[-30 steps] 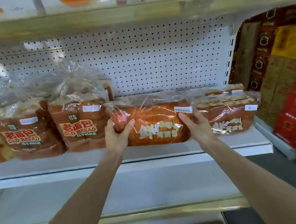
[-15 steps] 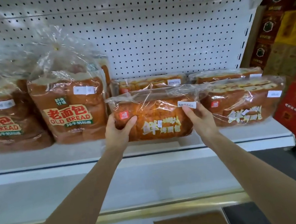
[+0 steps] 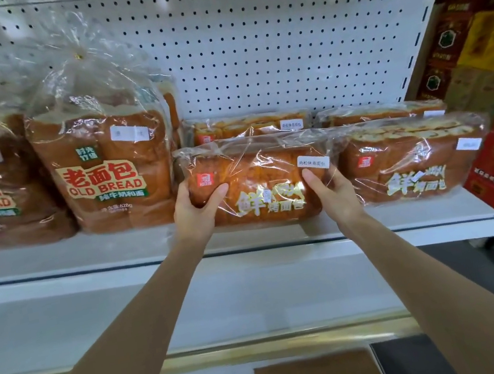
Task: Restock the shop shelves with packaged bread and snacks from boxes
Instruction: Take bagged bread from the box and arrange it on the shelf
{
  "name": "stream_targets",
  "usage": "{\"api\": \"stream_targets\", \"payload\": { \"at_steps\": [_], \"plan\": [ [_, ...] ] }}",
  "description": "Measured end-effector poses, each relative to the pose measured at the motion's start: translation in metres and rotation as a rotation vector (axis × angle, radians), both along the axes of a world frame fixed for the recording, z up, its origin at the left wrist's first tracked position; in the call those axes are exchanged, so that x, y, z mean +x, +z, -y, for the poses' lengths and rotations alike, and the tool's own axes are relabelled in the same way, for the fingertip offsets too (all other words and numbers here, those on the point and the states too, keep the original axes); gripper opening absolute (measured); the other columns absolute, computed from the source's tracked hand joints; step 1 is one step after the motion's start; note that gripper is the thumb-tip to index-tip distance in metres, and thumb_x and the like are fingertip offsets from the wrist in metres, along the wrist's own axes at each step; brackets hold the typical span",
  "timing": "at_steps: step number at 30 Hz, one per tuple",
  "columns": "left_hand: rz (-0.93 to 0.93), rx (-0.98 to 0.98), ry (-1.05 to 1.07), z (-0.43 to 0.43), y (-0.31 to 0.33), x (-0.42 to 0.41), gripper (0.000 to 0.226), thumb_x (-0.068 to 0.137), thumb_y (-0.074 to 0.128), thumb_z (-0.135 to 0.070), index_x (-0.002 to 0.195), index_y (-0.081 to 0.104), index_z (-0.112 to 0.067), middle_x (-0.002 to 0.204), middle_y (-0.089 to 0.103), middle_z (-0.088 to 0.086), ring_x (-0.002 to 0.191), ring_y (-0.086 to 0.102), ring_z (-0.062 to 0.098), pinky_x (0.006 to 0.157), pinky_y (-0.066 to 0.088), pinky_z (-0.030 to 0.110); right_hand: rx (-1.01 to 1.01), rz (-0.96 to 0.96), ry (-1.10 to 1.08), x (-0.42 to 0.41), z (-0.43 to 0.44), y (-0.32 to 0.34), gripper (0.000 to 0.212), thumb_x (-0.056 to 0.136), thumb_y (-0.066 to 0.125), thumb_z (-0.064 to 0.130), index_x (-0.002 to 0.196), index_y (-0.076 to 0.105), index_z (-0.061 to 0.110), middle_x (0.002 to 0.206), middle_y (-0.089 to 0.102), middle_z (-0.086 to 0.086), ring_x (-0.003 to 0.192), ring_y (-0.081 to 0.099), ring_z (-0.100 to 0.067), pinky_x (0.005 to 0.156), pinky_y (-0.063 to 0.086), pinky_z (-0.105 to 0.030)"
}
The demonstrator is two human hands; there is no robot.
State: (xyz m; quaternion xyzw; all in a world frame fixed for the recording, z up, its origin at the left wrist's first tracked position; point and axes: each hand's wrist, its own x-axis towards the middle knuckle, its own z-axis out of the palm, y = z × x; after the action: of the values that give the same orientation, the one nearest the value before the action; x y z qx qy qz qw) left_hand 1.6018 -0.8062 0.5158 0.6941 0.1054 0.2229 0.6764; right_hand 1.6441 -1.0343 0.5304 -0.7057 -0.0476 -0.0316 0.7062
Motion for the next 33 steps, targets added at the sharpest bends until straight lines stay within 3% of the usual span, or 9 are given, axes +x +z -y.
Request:
{"api": "stream_targets", "payload": {
  "at_steps": [10,13,16,19,21,25,28,33],
  "plan": [
    [0.044,0.065,0.027,0.005,0.001,-0.019,0.071,0.08,0.077,-0.036,0.141,0.044,-0.024,0.126,0.062,-0.007,0.118,0.058,0.012,0.103,0.047,0.042,-0.158,0.104,-0.096,-0.016,0.006,0.005,0.051,0.088,0.07,0.021,0.135,0.05,0.017,0.097,0.058,0.018,0.086,0.056,0.005,0.065,0.042,0.003],
    [0.077,0.062,0.035,0.008,0.002,-0.024,0.071,0.08,0.077,-0.032,0.142,0.044,-0.022,0.127,0.063,-0.005,0.118,0.058,0.011,0.104,0.047,0.041,-0.149,0.101,-0.08,-0.022,0.007,0.006,0.054,0.088,0.069,0.025,0.137,0.048,0.021,0.111,0.058,0.013,0.108,0.055,-0.007,0.08,0.046,-0.006],
    [0.1,0.064,0.016,0.01,0.003,-0.029,0.067,0.085,0.073,-0.019,0.145,0.041,-0.018,0.129,0.062,0.001,0.118,0.059,0.012,0.101,0.049,0.031,-0.1,0.082,-0.074,-0.026,0.008,0.002,0.053,0.088,0.068,0.027,0.138,0.047,0.027,0.112,0.06,0.018,0.116,0.056,-0.01,0.103,0.047,-0.035],
    [0.077,0.087,0.018,0.009,0.001,-0.03,0.059,0.089,0.068,-0.017,0.143,0.045,-0.017,0.128,0.063,0.002,0.118,0.058,0.015,0.099,0.05,0.028,-0.122,0.061,-0.082,-0.028,0.005,-0.002,0.05,0.091,0.064,0.036,0.138,0.047,0.031,0.106,0.061,0.022,0.102,0.058,-0.004,0.103,0.047,-0.043],
    [0.054,0.076,0.05,0.009,-0.002,-0.029,0.052,0.091,0.066,-0.016,0.14,0.049,-0.014,0.128,0.062,0.004,0.12,0.057,0.018,0.102,0.047,0.034,-0.164,0.063,-0.094,-0.027,0.004,-0.004,0.05,0.092,0.061,0.039,0.14,0.047,0.03,0.113,0.062,0.014,0.107,0.057,-0.01,0.102,0.047,-0.043],
    [0.031,0.019,0.074,0.011,-0.005,-0.028,0.045,0.091,0.064,-0.011,0.134,0.053,-0.009,0.127,0.061,0.006,0.116,0.057,0.015,0.099,0.047,0.03,-0.156,0.055,-0.074,-0.023,0.002,-0.008,0.053,0.091,0.062,0.039,0.141,0.046,0.028,0.124,0.061,0.007,0.117,0.057,-0.015,0.102,0.048,-0.042],
    [0.011,0.01,0.063,0.009,-0.005,-0.025,0.044,0.092,0.063,-0.013,0.134,0.052,-0.01,0.126,0.061,0.005,0.117,0.056,0.017,0.103,0.047,0.038,-0.145,0.037,-0.067,-0.018,0.001,-0.01,0.054,0.091,0.063,0.039,0.141,0.046,0.028,0.127,0.061,0.004,0.117,0.058,-0.017,0.102,0.048,-0.045],
    [-0.025,0.063,0.079,0.003,-0.005,-0.012,0.045,0.092,0.064,-0.017,0.134,0.052,-0.011,0.128,0.062,0.007,0.119,0.057,0.021,0.105,0.046,0.042,-0.141,0.016,-0.07,-0.004,-0.003,-0.014,0.051,0.088,0.066,0.042,0.136,0.052,0.031,0.118,0.066,0.007,0.113,0.061,-0.016,0.1,0.05,-0.046]
  ]
}}
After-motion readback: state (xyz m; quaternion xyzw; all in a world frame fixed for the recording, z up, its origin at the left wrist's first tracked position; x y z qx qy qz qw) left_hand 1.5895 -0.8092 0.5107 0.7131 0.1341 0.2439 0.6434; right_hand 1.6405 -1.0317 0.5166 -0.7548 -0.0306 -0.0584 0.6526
